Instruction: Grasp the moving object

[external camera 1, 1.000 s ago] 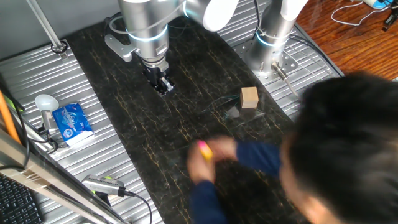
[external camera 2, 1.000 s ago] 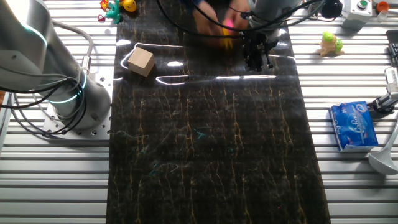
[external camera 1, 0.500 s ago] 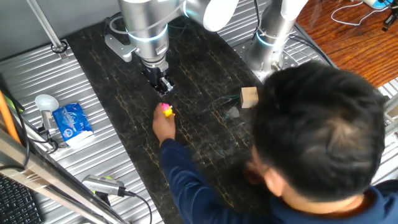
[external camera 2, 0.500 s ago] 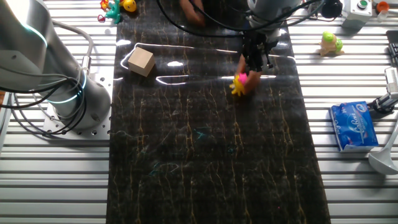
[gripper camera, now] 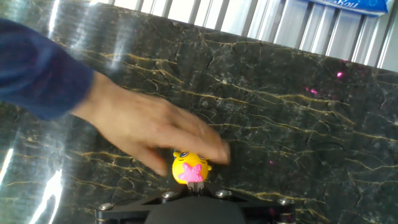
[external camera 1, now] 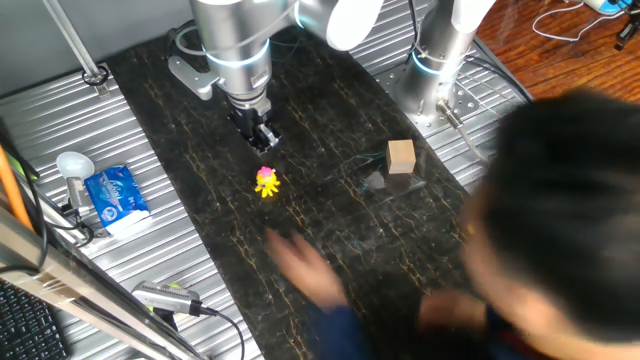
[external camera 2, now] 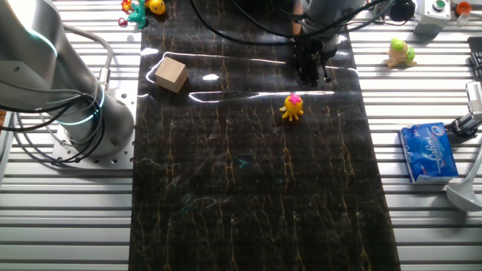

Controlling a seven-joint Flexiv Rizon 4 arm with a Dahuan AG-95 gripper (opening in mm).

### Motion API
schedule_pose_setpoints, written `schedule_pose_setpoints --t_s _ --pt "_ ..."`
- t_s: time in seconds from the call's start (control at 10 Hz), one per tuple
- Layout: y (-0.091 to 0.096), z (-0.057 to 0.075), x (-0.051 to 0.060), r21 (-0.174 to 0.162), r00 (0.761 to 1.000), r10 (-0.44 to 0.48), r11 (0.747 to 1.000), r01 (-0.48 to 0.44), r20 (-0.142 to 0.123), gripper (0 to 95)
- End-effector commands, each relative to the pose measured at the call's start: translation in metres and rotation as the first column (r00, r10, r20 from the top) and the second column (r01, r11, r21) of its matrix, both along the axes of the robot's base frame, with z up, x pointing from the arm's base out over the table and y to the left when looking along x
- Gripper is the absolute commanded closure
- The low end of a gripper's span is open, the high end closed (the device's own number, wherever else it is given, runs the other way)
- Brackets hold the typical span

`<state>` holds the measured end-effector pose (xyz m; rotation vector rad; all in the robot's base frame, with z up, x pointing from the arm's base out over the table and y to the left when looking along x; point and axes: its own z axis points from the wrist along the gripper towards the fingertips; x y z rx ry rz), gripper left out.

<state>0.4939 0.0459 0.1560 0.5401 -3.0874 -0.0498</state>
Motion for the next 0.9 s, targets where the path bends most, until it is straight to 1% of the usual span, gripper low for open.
schedule_pose_setpoints --t_s 0.1,0.2,0.3,0.4,0.6,0.7,0.8,0.9 --pt "0.001 -0.009 0.000 0.051 1.000 0.022 0.998 -0.022 -0.002 19.0" --pt "0.002 -0.015 0.000 0.061 1.000 0.025 0.998 -0.025 0.001 0.0" --pt "0.004 -0.020 0.000 0.061 1.000 0.023 0.998 -0.023 0.002 0.0" --pt "0.005 -0.029 0.000 0.060 1.000 0.023 0.998 -0.024 0.009 0.0" --pt "0.007 -0.043 -0.002 0.060 0.999 0.020 0.998 -0.022 0.031 0.0" --pt "0.009 -0.051 -0.003 0.055 0.999 0.018 0.998 -0.020 0.036 0.0" --pt "0.009 -0.055 -0.004 0.054 0.999 0.019 0.998 -0.021 0.039 0.0" --pt "0.011 -0.063 -0.005 0.052 0.999 0.017 0.998 -0.020 0.043 0.0"
